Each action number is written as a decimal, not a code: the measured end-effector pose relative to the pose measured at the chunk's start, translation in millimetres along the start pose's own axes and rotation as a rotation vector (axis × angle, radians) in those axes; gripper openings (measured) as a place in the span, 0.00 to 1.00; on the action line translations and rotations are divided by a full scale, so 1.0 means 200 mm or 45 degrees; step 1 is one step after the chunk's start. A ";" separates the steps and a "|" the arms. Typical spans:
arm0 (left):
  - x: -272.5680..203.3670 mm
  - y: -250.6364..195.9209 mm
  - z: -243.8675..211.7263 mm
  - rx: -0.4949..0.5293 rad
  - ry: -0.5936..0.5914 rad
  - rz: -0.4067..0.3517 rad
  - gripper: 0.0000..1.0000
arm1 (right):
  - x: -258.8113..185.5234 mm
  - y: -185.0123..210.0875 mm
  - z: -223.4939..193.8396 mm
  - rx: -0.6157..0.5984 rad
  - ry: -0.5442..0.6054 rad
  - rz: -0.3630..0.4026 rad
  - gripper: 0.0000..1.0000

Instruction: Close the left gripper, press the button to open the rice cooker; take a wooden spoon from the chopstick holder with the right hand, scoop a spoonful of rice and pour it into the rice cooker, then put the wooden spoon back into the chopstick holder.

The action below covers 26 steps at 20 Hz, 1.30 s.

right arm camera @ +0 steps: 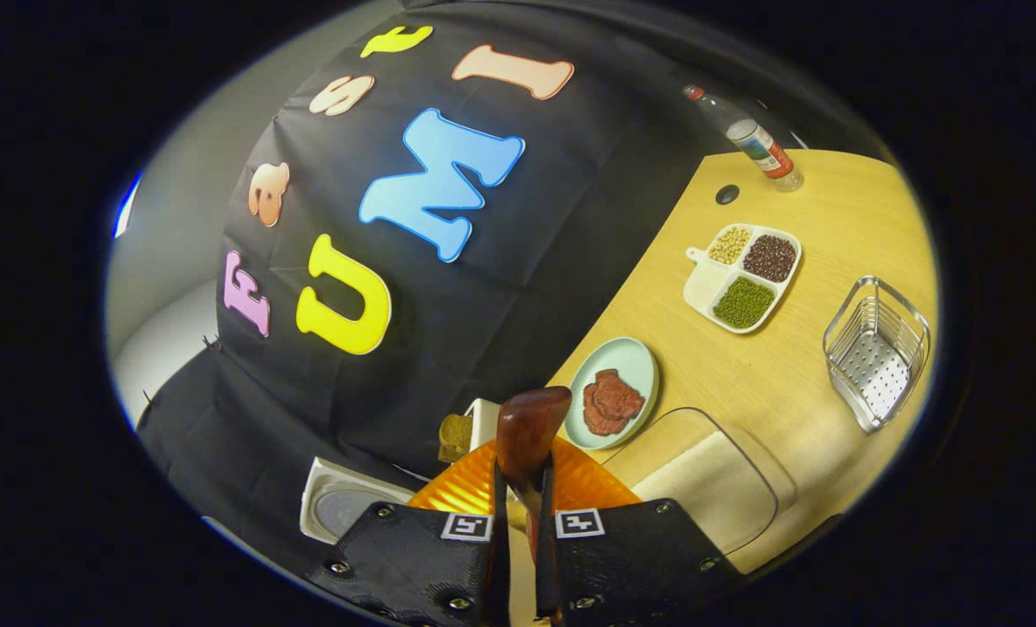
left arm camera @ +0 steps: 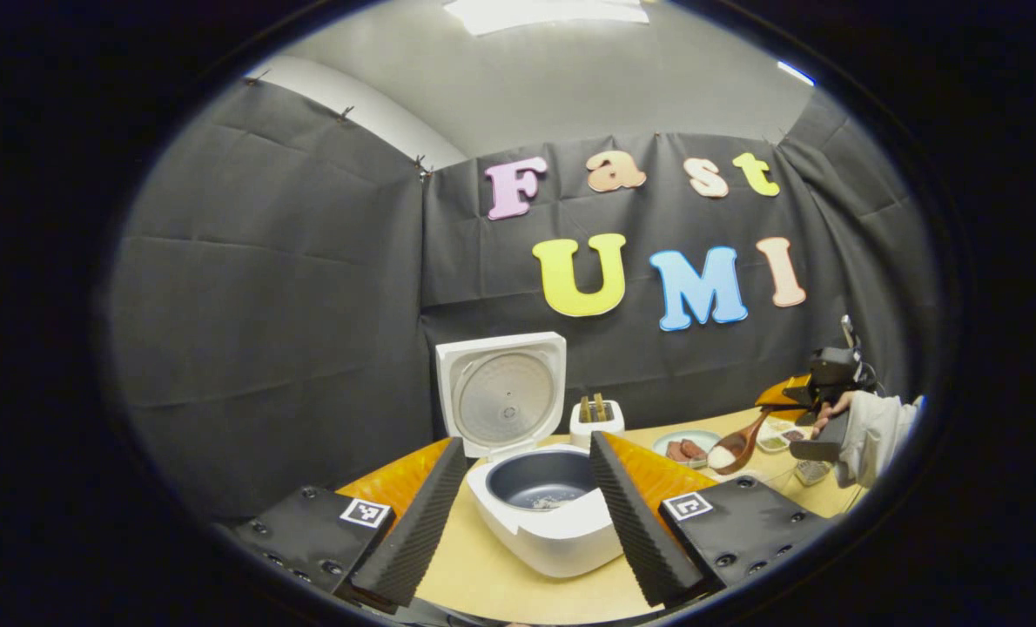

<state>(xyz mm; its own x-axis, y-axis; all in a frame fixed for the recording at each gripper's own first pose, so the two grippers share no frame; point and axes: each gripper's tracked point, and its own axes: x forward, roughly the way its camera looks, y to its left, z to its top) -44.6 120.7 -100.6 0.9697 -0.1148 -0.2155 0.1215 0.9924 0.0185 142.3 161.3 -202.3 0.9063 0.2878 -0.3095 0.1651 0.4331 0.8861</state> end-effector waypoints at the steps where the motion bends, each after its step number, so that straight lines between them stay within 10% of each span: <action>1: 0.00 0.01 0.00 -0.002 -0.001 0.003 0.98 | 0.01 0.06 0.00 0.014 0.006 0.027 0.12; 13: -0.14 0.34 -0.06 -0.008 0.004 0.126 1.00 | 0.17 0.67 -0.44 -0.034 0.145 0.257 0.12; 26: -0.29 0.73 -0.22 -0.024 0.074 0.317 1.00 | 0.49 0.88 -1.27 -0.293 0.387 0.271 0.12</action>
<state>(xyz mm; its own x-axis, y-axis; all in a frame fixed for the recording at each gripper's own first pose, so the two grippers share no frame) -92.9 273.3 -128.1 0.9553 0.1356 -0.2627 -0.1240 0.9905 0.0601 162.1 482.4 -164.7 0.7494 0.6146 -0.2465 -0.1353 0.5065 0.8516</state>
